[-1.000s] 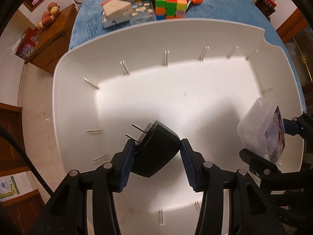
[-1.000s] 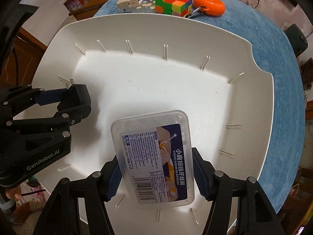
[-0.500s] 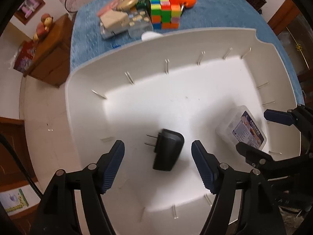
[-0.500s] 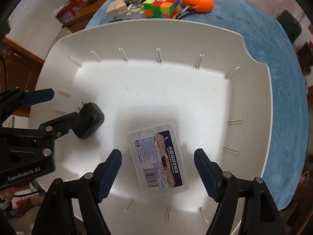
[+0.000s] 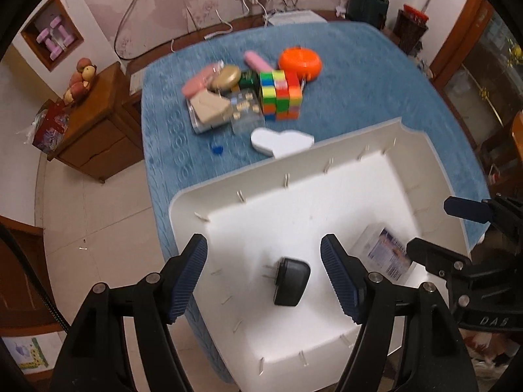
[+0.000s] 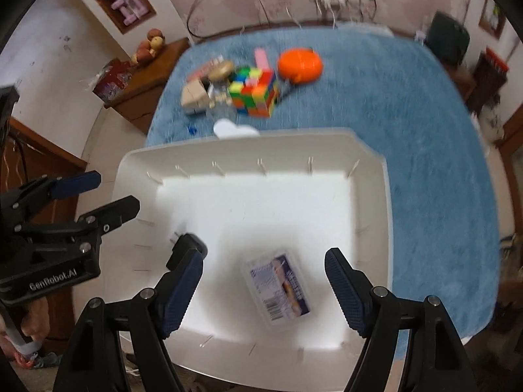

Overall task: Organize rigid objects
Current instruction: 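Withdraw both tools from the tray back toward the table items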

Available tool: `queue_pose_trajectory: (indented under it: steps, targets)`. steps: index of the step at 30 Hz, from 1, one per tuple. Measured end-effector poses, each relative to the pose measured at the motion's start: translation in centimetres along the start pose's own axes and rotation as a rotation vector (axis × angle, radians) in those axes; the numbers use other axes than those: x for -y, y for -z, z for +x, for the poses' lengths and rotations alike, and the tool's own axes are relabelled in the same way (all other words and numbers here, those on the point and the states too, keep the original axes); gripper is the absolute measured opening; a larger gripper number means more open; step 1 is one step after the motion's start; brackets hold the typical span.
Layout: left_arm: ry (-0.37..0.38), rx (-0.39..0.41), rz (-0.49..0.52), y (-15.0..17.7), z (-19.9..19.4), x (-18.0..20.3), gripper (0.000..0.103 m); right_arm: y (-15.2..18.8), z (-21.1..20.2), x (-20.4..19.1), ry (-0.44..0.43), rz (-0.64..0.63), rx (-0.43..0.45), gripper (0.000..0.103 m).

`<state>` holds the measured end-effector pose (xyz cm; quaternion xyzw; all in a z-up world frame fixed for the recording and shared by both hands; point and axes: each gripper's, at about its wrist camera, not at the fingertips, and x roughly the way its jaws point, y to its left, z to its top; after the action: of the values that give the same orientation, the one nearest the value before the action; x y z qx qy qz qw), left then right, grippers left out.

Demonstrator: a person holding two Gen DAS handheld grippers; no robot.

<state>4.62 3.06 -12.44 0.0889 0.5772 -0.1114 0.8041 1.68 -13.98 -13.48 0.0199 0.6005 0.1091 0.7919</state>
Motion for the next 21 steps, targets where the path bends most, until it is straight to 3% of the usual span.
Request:
queue_pose_trajectory:
  steps: [7,12,17,21]
  targets:
    - [0.045,0.035,-0.1,-2.9,-2.8,-0.4,0.075,-2.9,-3.8,0.2,-0.036,-0.036,0.082,0.078]
    - [0.005,0.105,-0.173,-5.4,-5.3,-0.8,0.077,-5.6,-5.6,1.6,-0.056,-0.079,0.125,0.078]
    - [-0.067,0.161,-0.231,-7.8,-5.9,-1.3,0.08,-8.2,-5.0,3.1,-0.05,-0.126,0.145,0.078]
    - [-0.061,0.127,-0.285,-8.9,-4.2,-2.0,0.08,-10.8,-3.0,4.5,-0.035,-0.138,0.134,0.078]
